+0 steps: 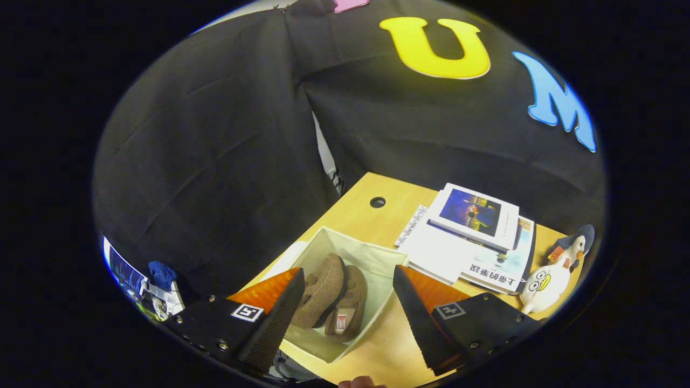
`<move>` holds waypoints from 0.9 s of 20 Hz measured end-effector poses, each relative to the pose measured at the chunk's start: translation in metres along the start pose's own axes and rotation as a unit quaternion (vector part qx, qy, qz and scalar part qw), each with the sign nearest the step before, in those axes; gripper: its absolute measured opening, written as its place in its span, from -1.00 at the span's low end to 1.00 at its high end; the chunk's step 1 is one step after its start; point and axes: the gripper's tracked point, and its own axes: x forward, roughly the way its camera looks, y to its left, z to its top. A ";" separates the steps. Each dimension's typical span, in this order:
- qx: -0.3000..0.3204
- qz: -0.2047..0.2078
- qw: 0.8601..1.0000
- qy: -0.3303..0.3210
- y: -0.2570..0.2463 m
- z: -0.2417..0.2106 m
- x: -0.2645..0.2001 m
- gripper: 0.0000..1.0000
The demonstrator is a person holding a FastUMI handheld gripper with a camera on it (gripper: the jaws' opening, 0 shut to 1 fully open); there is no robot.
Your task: Open the storage box then place both shoes into the box .Put the left shoe in first, then the right shoe, with the right side of both shoes facing outward in a uniform manner.
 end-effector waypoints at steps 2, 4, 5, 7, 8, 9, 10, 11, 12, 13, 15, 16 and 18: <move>0.027 -0.019 0.999 -0.032 -0.022 0.008 -0.025 0.99; 0.054 -0.043 0.995 -0.070 -0.047 0.011 -0.049 0.99; 0.067 -0.058 0.991 -0.099 -0.062 0.019 -0.065 0.99; 0.092 -0.087 0.979 -0.161 -0.092 0.032 -0.096 0.99; 0.102 -0.106 0.972 -0.185 -0.108 0.036 -0.113 0.99; 0.110 -0.125 0.964 -0.205 -0.124 0.038 -0.130 0.99; 0.116 -0.143 0.958 -0.221 -0.139 0.040 -0.148 0.99; 0.119 -0.162 0.951 -0.235 -0.150 0.041 -0.166 0.99; 0.117 -0.183 0.942 -0.254 -0.162 0.043 -0.186 0.99; 0.109 -0.206 0.932 -0.278 -0.173 0.049 -0.206 0.99; 0.093 -0.237 0.911 -0.323 -0.181 0.055 -0.243 0.99; 0.086 -0.252 0.903 -0.337 -0.182 0.055 -0.258 0.99; 0.077 -0.279 0.888 -0.357 -0.187 0.062 -0.289 0.99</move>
